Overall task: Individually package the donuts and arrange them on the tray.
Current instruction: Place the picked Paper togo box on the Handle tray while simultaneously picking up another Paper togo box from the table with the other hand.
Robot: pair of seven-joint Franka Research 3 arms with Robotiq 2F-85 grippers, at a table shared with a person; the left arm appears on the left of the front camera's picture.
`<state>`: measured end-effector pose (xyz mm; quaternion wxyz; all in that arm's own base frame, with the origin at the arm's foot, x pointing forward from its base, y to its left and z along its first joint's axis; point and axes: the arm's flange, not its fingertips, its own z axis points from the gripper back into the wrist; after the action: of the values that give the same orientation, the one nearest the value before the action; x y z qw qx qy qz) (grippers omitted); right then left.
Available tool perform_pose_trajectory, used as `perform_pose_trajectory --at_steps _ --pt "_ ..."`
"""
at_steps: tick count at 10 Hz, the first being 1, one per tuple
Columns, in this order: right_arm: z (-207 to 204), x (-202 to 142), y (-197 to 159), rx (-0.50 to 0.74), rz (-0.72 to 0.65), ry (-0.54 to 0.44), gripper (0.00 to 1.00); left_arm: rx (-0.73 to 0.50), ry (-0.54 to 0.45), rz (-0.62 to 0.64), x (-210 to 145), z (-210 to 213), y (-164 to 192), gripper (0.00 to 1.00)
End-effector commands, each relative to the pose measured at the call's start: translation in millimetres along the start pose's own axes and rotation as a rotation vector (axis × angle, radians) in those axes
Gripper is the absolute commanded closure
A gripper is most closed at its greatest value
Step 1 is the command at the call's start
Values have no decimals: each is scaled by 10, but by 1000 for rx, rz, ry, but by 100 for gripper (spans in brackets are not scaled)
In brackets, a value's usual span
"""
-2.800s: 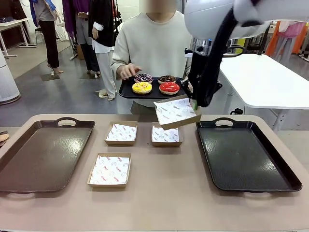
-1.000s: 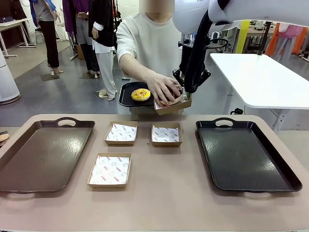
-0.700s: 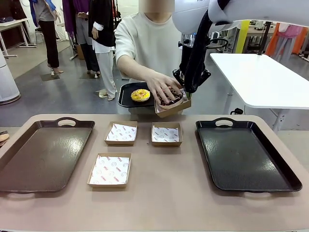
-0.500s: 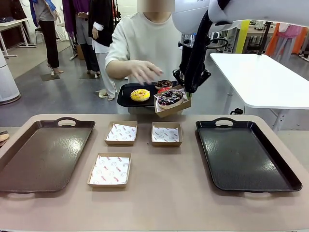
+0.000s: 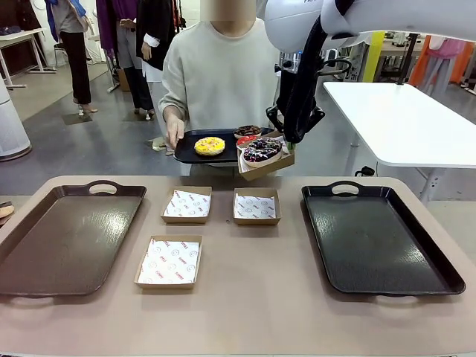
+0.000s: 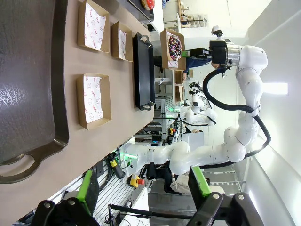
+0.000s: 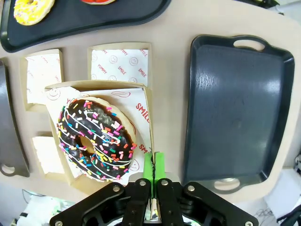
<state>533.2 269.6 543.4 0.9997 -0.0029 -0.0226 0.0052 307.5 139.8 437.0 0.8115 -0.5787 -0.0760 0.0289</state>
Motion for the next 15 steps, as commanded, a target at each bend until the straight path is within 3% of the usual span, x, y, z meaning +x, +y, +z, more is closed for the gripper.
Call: perform_pose_trajectory --at_steps 1,5,8,11,15 --pt "88 -79 -113 6 25 9 99 76 61 -25 13 -65 -121 0" --pt "415 -338 -1107 49 -56 -20 99 280 154 -76 363 -398 -883 0" --pt "236 -710 -1790 24 -46 49 99 528 218 -132 438 -982 -1420 0" --pt "-142 -1006 -2085 34 -53 85 99 793 238 -170 489 -1713 -1655 0" --pt "-684 -945 -2089 4 -71 106 99 993 230 -187 512 -2447 -1535 0"
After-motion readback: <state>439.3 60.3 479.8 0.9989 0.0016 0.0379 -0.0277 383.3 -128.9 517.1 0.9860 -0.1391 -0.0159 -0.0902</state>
